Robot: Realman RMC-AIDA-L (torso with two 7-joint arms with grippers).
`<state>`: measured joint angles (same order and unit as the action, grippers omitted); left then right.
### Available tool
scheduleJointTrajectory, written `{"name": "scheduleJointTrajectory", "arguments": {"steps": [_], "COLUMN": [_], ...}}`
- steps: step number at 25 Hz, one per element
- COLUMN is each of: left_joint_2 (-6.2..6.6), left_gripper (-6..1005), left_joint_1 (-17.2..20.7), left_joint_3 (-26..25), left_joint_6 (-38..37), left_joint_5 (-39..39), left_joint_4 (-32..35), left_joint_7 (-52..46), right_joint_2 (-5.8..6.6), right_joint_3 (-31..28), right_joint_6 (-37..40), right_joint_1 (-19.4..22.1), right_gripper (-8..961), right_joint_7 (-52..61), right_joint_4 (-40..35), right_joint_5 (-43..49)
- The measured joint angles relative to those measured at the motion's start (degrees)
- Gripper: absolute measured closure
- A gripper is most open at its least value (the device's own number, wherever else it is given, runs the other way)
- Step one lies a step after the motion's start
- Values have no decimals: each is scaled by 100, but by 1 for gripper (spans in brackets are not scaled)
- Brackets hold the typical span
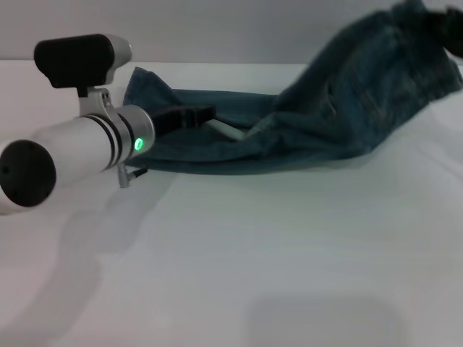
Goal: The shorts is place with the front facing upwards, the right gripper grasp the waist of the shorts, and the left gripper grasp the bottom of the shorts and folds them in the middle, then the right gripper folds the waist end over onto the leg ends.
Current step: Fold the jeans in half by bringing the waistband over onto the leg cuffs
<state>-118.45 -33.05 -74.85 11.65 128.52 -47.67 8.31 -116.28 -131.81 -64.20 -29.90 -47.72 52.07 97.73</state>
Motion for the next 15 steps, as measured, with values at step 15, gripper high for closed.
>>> {"name": "scheduleJointTrajectory", "arguments": {"steps": [15], "left_joint_2": [-21], "left_gripper": [172], "left_joint_1": [-26], "left_joint_3": [1416], "left_joint_6": [-971], "left_joint_5": [-983], "left_joint_4": [104], "left_joint_7": [-49], "right_joint_2": [173], "right_joint_3": [753], "right_joint_6": [43], "right_joint_1": [-1213], "right_gripper": [901], "right_joint_7": [639], "right_joint_4": [37], "right_joint_5": [711]}}
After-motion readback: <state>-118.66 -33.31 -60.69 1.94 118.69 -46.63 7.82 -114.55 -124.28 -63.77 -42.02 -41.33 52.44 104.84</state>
